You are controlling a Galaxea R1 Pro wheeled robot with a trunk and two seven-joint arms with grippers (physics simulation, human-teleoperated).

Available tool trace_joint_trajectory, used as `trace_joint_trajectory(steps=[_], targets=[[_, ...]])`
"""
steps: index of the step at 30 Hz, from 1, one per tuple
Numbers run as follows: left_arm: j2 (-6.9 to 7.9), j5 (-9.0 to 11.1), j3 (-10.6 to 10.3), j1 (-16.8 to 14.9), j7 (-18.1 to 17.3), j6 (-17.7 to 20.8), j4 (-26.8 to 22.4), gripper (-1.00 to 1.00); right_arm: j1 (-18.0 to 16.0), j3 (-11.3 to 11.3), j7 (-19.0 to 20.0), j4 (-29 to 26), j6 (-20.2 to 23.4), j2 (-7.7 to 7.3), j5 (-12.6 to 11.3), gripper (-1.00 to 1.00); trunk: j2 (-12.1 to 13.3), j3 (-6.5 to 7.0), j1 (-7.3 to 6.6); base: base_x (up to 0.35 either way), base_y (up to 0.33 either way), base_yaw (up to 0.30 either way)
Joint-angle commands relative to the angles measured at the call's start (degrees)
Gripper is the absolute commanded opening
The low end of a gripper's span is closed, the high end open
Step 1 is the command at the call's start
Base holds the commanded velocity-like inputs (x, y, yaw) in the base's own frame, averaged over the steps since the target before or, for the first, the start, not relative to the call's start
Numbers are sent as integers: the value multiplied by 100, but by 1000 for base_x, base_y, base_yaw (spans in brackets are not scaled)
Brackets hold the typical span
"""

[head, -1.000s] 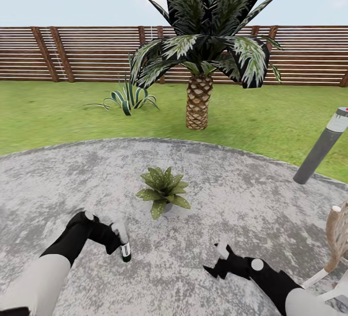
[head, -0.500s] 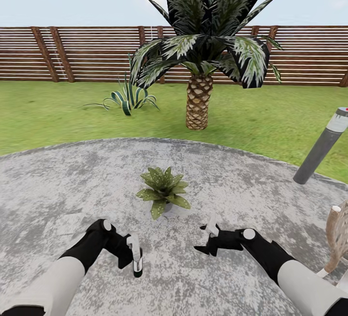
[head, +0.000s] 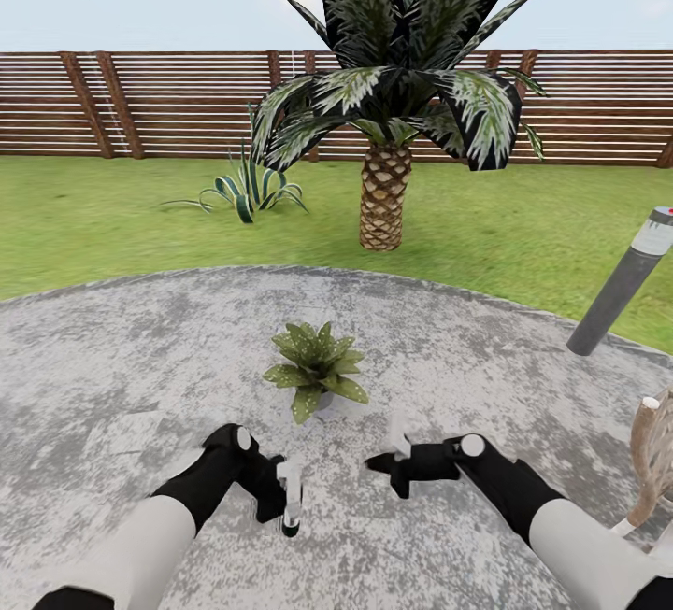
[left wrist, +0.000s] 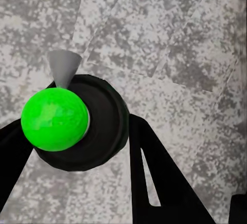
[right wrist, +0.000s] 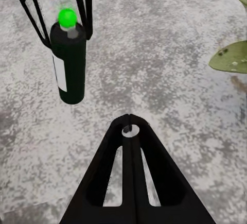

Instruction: Pick up the pesticide atomizer in the garden and spray insectifuge to fully cover both potted plants in the garden.

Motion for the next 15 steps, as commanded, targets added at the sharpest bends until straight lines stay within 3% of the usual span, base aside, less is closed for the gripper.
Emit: trace_joint_trajectory(steps=[1,5,9,15], targets=[[-47,-13,-24,-2,-24,55,-14,-100,-6,32,9,-4,-23,15,-14,-100,-2,-5,-1,0,0,0],[-162,-12,-41,-2,-22,55,-34,-100,-6,47,24,0,-18,207,38,-100,-2,-5,-1,0,0,0],[-191,28,-44,-2,-22,48,-64,-100,-6,51,19,8,-23,341,427,-100,-2,-5,-1,0,0,0],[-304,39,-43,-2,-22,-195,-65,-100,-6,51,16,10,-25,384,529,-100,-2,-5,-1,0,0,0]])
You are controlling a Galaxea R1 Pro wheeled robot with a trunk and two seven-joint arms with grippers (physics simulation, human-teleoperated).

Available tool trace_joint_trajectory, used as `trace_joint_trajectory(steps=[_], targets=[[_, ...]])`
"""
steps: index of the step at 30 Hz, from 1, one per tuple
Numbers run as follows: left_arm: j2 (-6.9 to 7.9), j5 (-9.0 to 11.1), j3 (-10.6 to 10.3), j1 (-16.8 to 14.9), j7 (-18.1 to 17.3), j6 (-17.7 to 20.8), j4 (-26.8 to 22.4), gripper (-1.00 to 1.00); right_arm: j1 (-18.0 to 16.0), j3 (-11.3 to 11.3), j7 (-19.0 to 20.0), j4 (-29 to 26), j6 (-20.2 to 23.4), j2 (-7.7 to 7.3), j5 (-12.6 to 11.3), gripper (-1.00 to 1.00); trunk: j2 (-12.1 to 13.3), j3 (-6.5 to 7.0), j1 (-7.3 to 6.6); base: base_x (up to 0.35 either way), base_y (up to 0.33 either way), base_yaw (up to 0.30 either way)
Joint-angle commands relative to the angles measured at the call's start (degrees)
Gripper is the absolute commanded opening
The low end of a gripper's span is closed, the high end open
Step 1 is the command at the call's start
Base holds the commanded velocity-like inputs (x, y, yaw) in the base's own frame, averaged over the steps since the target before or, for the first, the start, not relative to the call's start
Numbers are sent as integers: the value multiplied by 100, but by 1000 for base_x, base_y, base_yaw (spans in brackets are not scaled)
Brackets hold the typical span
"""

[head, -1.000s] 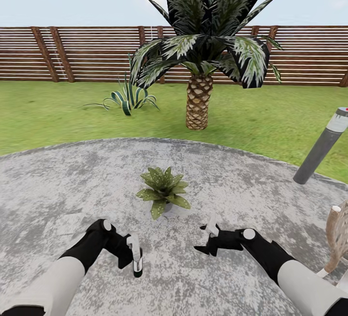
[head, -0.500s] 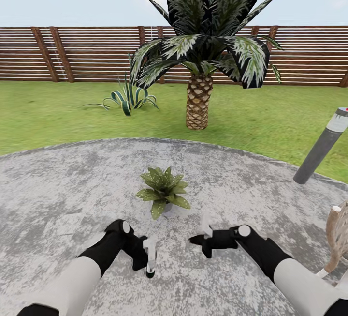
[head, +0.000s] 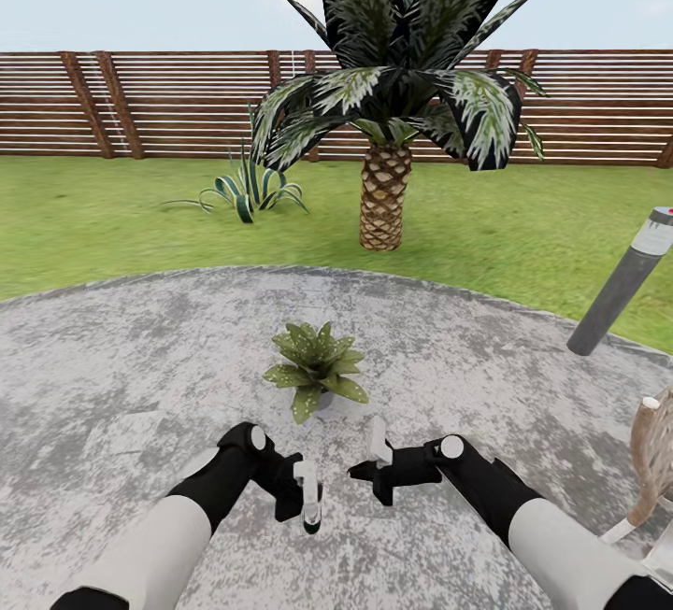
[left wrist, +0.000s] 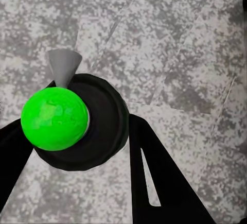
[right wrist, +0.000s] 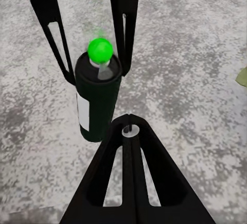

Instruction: Pick up the pesticide atomizer in the garden and spray insectifuge to fully cover both potted plants in the garden.

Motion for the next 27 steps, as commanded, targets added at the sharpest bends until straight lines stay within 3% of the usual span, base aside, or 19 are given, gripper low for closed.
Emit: trace_joint_trajectory(steps=[1,11,27], targets=[[-42,-18,-3,-2,-22,-21,-8,-100,-4,16,-11,-6,-43,-4,41,-100,-2,-5,-1,0,0,0],[-175,-8,6,-2,330,-89,86,-100,-4,16,-11,-20,-44,29,39,-100,-2,-5,-1,0,0,0],[-370,176,-2,-2,340,-99,88,-100,-4,7,-11,-17,-43,32,48,-100,-2,-5,-1,0,0,0]])
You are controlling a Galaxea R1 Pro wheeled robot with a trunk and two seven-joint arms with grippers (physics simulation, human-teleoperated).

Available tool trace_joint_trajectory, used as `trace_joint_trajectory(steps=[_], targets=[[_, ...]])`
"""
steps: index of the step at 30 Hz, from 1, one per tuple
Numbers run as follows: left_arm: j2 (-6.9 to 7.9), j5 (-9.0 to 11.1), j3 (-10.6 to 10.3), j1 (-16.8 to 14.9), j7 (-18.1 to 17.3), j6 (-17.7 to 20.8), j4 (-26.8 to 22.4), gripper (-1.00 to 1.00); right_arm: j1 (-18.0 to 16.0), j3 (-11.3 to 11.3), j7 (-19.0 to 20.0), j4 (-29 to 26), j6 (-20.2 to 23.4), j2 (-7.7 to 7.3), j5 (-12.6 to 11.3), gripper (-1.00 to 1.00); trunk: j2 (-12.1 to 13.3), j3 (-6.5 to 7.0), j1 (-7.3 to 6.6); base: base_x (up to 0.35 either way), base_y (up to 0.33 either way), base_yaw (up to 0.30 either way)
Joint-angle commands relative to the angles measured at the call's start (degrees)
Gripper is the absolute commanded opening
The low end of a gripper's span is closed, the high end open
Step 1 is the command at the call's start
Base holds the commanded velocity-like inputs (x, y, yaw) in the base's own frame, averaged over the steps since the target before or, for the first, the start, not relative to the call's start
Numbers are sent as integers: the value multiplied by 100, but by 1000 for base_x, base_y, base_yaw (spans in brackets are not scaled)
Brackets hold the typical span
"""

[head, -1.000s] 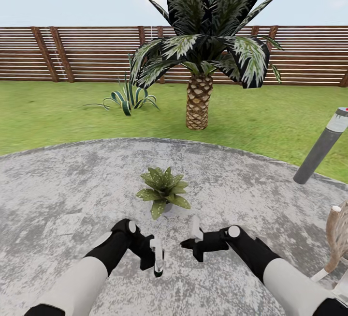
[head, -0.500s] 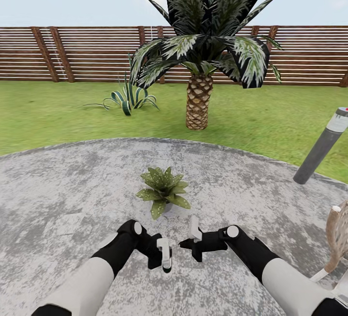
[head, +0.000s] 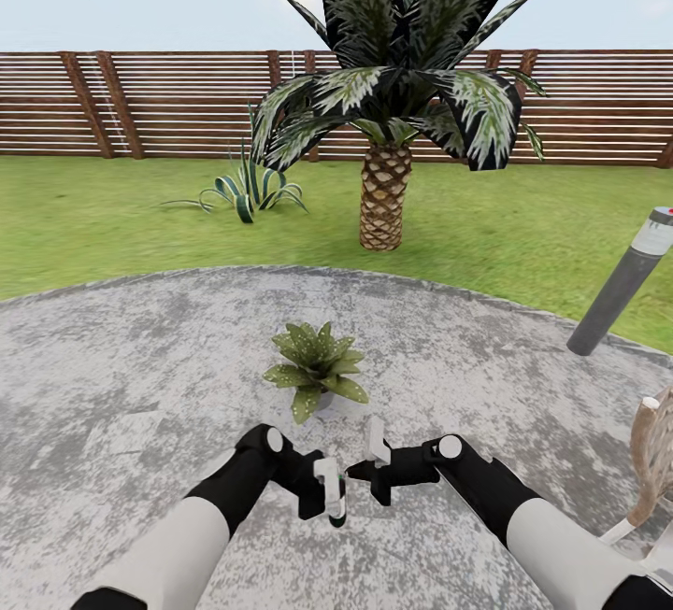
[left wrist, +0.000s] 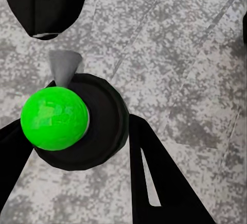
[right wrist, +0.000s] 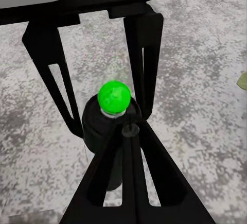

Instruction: Pick up the pesticide atomizer in the garden and spray insectifuge to fully cover both potted plants in the garden.

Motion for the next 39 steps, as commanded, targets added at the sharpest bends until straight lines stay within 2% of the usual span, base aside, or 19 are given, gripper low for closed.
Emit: trace_joint_trajectory(steps=[1,6,9,12,26,30,39], targets=[[-9,-19,-2,-2,-19,19,-12,-100,-4,15,-11,-6,-43,-5,37,-100,-2,-5,-1,0,0,0],[-22,-13,-2,-2,-17,22,-19,-100,-4,15,-11,-6,-43,-5,38,-100,-2,-5,-1,0,0,0],[-23,177,-2,-2,-16,20,-23,-100,-4,15,-11,-7,-43,-5,38,-100,-2,-5,-1,0,0,0],[-23,272,-2,-2,-16,19,-25,-100,-4,15,-11,-5,-43,-5,38,-100,-2,-5,-1,0,0,0],[-23,313,-2,-2,-25,10,-25,-100,-4,15,-11,-7,-44,-13,38,-100,-2,-5,-1,0,0,0],[-23,515,-2,-2,-25,3,-25,-100,-4,15,-11,-7,-44,-13,38,-100,-2,-5,-1,0,0,0],[-23,561,-2,-2,-25,1,-24,-100,-4,15,-11,-4,-43,-13,38,-100,-2,-5,-1,0,0,0]])
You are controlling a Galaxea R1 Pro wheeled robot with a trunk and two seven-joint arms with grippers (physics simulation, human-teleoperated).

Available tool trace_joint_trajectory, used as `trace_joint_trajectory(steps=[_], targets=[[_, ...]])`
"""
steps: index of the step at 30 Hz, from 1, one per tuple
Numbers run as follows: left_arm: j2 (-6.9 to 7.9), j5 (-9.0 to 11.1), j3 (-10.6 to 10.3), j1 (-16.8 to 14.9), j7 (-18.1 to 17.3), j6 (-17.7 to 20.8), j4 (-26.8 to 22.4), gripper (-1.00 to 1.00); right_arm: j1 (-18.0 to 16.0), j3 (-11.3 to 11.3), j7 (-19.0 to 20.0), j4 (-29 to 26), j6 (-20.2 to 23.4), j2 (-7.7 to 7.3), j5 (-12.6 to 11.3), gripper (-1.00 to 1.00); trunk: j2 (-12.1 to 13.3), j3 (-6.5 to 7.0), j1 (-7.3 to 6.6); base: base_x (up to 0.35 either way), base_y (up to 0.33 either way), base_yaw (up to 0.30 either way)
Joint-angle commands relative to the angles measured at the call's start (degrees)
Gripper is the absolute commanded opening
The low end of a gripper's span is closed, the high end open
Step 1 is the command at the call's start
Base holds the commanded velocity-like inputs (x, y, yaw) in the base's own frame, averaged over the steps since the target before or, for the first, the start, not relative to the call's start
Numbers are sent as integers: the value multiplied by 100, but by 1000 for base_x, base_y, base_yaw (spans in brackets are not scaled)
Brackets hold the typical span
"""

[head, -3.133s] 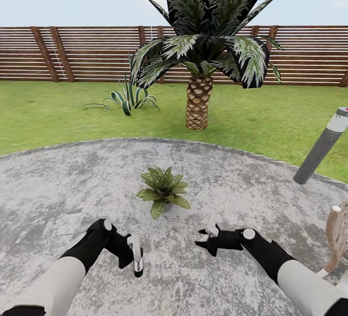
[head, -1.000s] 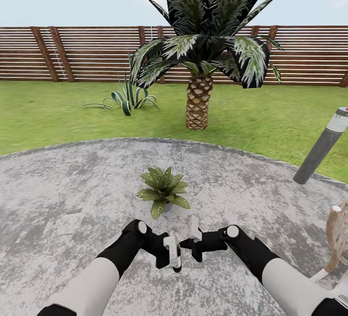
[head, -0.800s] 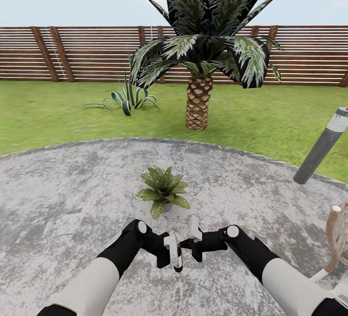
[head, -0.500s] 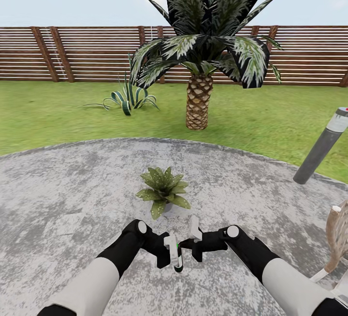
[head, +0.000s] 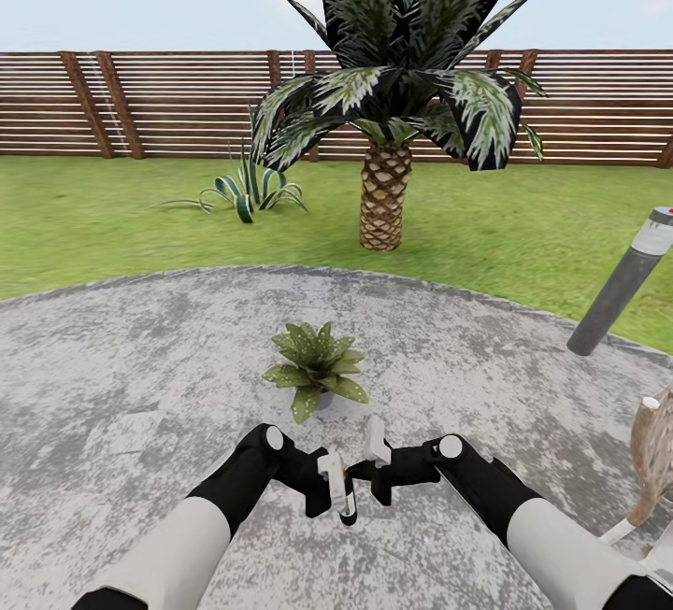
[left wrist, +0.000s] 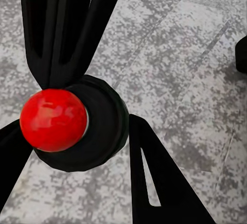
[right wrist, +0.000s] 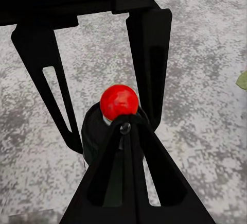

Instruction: Pick up the pesticide atomizer in the garden and spray insectifuge to fully cover both potted plants in the garden.

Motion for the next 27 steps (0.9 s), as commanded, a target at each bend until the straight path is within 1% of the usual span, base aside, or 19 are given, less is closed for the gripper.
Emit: trace_joint_trajectory(steps=[1,5,7,9,10,11,13,15,17,18,19,20,21,22,23,25,27], targets=[[-7,57,6,-2,-21,13,-11,-100,-1,17,-12,-5,-42,-3,46,-100,-2,-5,-1,0,0,0],[-7,-3,-5,-2,-21,13,1,-100,-1,17,-12,-5,-42,-3,46,-100,-2,-5,-1,0,0,0],[41,-39,-26,-2,-21,18,3,-100,-1,17,-12,-5,-42,-3,46,-100,-2,-5,-1,0,0,0],[153,-80,-28,-2,-21,24,3,-100,-1,17,-12,-5,-42,-3,46,-100,-2,-5,-1,0,0,0],[233,-106,-29,-2,-21,31,3,-100,-1,17,-12,-5,-41,-3,46,-100,-2,-5,-1,0,0,0],[276,-127,-29,-2,-21,34,3,-100,-1,17,-12,-5,-41,-3,46,-100,-2,-5,-1,0,0,0],[405,-254,-26,-2,-21,43,3,-100,-1,17,-12,-5,-40,-3,46,-100,-2,-5,-1,0,0,0],[573,-370,-25,-2,-21,49,3,-100,-1,17,-15,-5,-40,-3,46,-100,-2,-5,-1,0,0,0],[742,-410,-22,-2,-21,48,4,-100,-1,17,-13,2,-40,-3,46,-100,-2,-5,-1,0,0,0],[843,-418,-22,-2,-21,48,4,-100,-1,17,-13,3,-42,-9,46,100,-2,-5,-1,0,0,0],[910,-421,-22,-1,-21,48,4,-100,-1,17,-13,3,-45,-13,46,100,-2,-5,-1,0,0,0],[1018,-422,-21,3,-21,48,6,-100,-1,17,-13,5,-47,-21,46,100,-2,-5,-1,0,0,0],[1084,-421,-21,4,-21,48,8,-100,-1,19,-16,8,-49,-24,48,100,-2,-5,-1,0,0,0],[1196,-415,-21,8,-21,48,10,-100,-1,24,-31,24,-54,-26,51,100,-2,-5,-1,0,0,0],[1275,-413,-19,21,-21,48,11,-100,-1,28,-43,37,-55,-29,56,100,-2,-5,-1,0,0,0],[1436,-422,13,171,4,69,4,-100,2,32,-92,108,-61,-68,71,100,-2,-5,-1,0,0,0],[1547,-393,127,281,244,85,3,-100,6,37,-340,470,-71,-89,73,100,-2,-5,-1,0,0,0]])
